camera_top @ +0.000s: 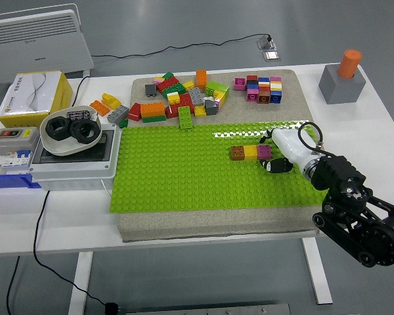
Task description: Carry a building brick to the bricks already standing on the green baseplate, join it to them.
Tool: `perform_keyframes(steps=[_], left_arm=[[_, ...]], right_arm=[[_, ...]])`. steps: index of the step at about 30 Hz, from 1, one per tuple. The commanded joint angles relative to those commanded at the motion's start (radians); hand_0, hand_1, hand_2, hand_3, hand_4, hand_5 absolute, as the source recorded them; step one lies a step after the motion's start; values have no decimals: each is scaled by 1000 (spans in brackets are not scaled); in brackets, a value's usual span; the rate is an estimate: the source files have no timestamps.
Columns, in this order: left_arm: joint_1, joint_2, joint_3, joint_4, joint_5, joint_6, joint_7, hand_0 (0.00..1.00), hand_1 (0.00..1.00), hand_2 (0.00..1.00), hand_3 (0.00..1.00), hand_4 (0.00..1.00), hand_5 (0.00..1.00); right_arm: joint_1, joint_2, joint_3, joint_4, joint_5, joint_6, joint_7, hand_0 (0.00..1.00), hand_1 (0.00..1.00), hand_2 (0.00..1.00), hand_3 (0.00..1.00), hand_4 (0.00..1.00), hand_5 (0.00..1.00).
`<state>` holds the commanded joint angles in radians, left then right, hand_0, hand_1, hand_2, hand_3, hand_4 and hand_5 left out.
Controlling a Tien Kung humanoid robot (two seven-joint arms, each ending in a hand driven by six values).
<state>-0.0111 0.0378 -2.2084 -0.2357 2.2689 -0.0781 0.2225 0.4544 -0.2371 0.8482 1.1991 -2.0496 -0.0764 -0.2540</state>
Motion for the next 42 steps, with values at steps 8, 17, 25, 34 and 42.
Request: perform_keyframes(steps=[8, 17, 25, 34, 42], left_arm=[[4, 1, -1, -1, 0, 4, 0, 667, 483, 573, 637, 646, 916], [3, 4, 9, 0, 0, 2, 1, 667, 483, 575, 638, 647, 921], [4, 7, 10, 0, 0, 1, 1, 667, 485, 573, 638, 649, 920], [5, 5, 12, -2, 0, -1, -5, 667, 484, 573, 638, 648, 918], [2, 5, 12, -4, 0, 1, -10, 667, 483, 568, 634, 648, 904]], right_arm=[[-166, -12, 167, 183, 215, -187, 175, 737, 771, 787, 664, 751, 238], [-261, -16, 223, 338, 102, -217, 145, 656, 701, 712, 612, 719, 290], [-163, -86, 177, 486, -56, 0, -94, 375, 206, 250, 661, 726, 395], [-38, -55, 79, 433, 67, 294, -371, 193, 120, 213, 733, 702, 506], [39, 9, -5, 281, 50, 419, -391, 161, 75, 195, 732, 594, 477]])
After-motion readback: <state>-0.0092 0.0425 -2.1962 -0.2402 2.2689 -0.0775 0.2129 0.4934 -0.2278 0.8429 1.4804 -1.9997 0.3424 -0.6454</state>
